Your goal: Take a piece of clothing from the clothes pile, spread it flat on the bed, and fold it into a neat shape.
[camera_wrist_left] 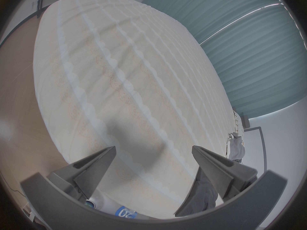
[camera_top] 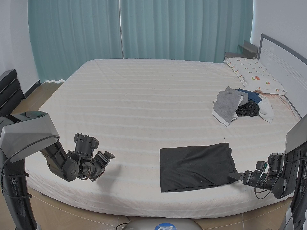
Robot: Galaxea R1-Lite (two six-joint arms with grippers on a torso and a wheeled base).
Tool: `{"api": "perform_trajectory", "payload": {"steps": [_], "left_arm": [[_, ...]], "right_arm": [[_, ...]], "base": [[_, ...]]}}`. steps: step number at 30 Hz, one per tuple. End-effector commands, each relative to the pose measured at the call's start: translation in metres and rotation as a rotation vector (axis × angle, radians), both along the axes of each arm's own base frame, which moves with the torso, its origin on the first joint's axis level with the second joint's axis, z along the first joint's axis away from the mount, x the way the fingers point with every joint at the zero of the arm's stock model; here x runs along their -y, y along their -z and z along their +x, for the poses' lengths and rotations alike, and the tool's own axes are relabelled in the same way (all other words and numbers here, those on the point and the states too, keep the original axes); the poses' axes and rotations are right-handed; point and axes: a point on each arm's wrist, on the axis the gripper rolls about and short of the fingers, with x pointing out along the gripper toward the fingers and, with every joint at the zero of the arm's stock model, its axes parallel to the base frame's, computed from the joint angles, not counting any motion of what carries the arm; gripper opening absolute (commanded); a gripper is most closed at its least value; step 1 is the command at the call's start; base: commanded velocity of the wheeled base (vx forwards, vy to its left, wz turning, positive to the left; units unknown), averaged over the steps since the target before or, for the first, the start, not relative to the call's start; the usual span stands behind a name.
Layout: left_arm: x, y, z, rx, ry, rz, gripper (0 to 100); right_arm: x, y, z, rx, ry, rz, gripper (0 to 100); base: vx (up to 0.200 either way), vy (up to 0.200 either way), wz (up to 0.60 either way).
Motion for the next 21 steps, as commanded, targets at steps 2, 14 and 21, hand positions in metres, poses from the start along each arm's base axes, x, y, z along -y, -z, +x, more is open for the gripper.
{"api": "perform_trajectory", "payload": {"steps": [2,14,21], "left_arm": [[0.000,0.000,0.000,0.001,0.000,0.000,100],[0.000,0.000,0.000,0.001,-0.001,-0.001,100],[0.000,0.000,0.000,0.001,0.000,0.000,100]], "right_arm": [[-0.006,0.006,0.010,0.011,-0.009,0.001,100],[-0.008,0.012,0.007,-0.020,0.033,-0.057,0],[0.002,0.010,0.003,-0.014,0.057,-0.080,0]], "base": [[0.000,0.000,0.00],[0.000,0.000,0.00],[0.000,0.000,0.00]]}}
